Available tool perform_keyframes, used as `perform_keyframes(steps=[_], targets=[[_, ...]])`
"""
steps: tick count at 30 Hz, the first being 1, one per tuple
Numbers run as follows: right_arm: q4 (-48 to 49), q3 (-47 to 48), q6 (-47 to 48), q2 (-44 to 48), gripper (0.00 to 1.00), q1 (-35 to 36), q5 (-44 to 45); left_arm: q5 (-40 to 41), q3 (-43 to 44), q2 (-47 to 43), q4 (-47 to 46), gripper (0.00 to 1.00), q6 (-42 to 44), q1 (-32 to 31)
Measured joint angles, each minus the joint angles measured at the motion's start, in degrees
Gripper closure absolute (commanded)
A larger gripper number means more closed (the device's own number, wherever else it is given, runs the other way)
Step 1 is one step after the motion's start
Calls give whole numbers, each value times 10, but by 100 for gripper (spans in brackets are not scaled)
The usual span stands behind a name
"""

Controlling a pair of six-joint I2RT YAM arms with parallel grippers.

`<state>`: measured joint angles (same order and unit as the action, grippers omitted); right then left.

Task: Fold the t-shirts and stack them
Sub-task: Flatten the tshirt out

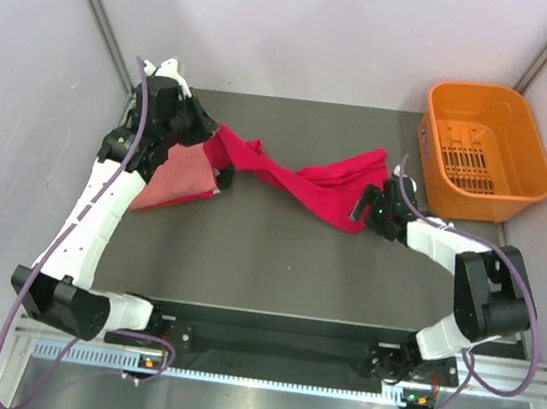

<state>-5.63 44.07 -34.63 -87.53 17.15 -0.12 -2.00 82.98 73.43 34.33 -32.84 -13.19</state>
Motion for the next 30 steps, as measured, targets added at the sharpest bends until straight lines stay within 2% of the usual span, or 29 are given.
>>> perform_keyframes(steps=[4, 7, 8, 10, 11, 14, 21, 25, 28, 30], targets=[[-13, 36, 1, -26, 28, 0, 37, -7, 9, 13, 1, 100, 0, 4], [-17, 55, 3, -38, 45, 0, 59, -11, 13, 16, 1, 100, 0, 5], [-17, 57, 2, -42, 57, 0, 66, -12, 13, 17, 1, 100, 0, 6], [-19, 60, 4, -49, 69, 0, 75, -12, 13, 17, 1, 100, 0, 6], [-21, 60, 3, -52, 80, 0, 80, -13, 13, 17, 1, 100, 0, 6], [-37, 63, 3, -60, 100, 0, 96, -14, 13, 17, 1, 100, 0, 7], [-102, 73, 25, -34, 100, 5, 157, -17, -13, 3, 0, 100, 9, 7], [-168, 125, 55, -16, 92, 28, 192, -23, -55, -16, 0, 100, 13, 7], [-189, 188, 76, -27, 70, 38, 200, -23, -72, -17, 0, 100, 14, 7], [-195, 238, 92, -56, 46, 41, 200, -26, -79, -17, 0, 100, 15, 7]])
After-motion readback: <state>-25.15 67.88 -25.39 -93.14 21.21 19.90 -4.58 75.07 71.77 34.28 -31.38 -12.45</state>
